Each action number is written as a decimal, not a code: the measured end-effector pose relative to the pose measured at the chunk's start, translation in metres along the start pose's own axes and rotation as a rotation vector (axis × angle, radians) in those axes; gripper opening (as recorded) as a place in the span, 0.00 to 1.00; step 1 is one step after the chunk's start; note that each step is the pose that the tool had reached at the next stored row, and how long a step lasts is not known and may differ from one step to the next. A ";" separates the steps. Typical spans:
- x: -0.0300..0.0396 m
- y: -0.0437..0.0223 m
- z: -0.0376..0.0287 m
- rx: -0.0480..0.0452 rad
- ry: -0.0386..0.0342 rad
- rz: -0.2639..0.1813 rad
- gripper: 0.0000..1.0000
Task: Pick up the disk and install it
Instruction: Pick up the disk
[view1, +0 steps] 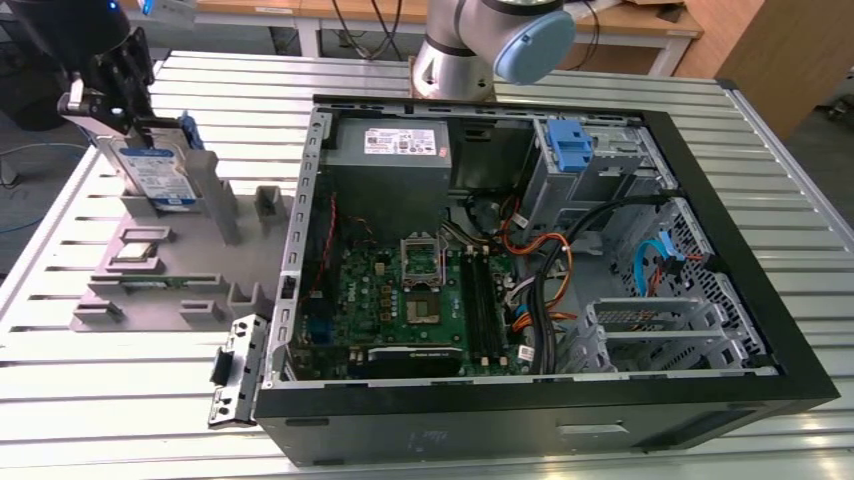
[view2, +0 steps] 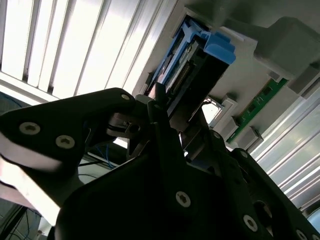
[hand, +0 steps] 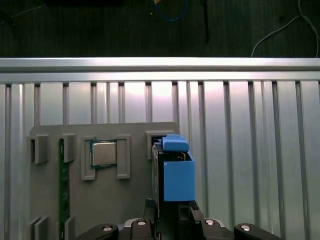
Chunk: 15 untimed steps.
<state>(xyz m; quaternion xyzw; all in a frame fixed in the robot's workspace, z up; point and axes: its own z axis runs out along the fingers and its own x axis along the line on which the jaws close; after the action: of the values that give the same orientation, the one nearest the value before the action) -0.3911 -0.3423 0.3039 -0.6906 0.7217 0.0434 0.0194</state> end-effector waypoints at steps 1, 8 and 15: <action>-0.0001 0.0000 -0.0010 -0.0001 0.0000 0.000 0.36; -0.0007 0.0002 -0.0072 -0.0001 0.0005 0.000 0.36; -0.0010 0.0004 -0.0109 0.0001 0.0009 0.000 0.43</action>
<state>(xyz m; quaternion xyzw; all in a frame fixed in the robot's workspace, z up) -0.3910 -0.3423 0.3148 -0.6906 0.7217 0.0430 0.0191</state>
